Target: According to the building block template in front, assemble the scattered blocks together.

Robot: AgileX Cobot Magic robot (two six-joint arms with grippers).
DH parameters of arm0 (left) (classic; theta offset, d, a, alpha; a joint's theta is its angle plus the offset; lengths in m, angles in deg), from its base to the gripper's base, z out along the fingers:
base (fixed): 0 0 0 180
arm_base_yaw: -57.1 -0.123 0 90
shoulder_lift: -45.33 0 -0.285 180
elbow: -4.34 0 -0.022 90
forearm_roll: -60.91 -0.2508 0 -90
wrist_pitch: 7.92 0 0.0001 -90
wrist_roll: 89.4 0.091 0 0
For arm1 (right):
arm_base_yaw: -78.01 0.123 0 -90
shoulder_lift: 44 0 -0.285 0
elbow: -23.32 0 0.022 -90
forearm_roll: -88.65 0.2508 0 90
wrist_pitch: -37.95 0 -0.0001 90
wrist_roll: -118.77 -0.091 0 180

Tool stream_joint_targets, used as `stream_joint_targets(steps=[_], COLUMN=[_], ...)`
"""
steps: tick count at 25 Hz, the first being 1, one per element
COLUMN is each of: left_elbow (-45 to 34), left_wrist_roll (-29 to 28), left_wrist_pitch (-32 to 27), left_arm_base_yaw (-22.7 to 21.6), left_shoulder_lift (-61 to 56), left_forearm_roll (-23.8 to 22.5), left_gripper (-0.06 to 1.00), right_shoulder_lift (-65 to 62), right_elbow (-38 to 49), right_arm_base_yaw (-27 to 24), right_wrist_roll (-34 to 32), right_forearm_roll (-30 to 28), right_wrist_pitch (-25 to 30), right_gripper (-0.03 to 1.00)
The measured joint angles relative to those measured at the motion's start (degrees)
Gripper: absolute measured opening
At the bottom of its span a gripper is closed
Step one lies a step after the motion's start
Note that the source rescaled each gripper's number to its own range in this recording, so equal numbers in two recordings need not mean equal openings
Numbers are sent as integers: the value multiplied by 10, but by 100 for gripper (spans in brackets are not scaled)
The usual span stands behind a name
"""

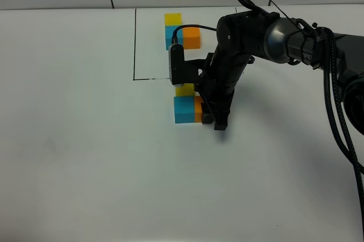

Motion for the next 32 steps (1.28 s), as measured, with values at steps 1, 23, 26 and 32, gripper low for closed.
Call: stream_joint_targets(steps=[1,23,26,32], left_elbow=[0,0,0,0], left_wrist_roll=[0,0,0,0], left_wrist_pitch=[0,0,0,0], left_arm_base_yaw=[0,0,0,0], left_shoulder_lift=[0,0,0,0], left_forearm_roll=[0,0,0,0], left_gripper=[66,66,66,66], right_shoulder_lift=[0,-8,-37,-91], right_elbow=[0,0,0,0], right_arm_base_yaw=[0,-2,-20,-103], right_wrist_roll=[6,-71,-95,-228], right_forearm_roll=[0,-72,-75,-73], right_wrist_pitch=[2,3,14,89], right_gripper=[3,88,89,88])
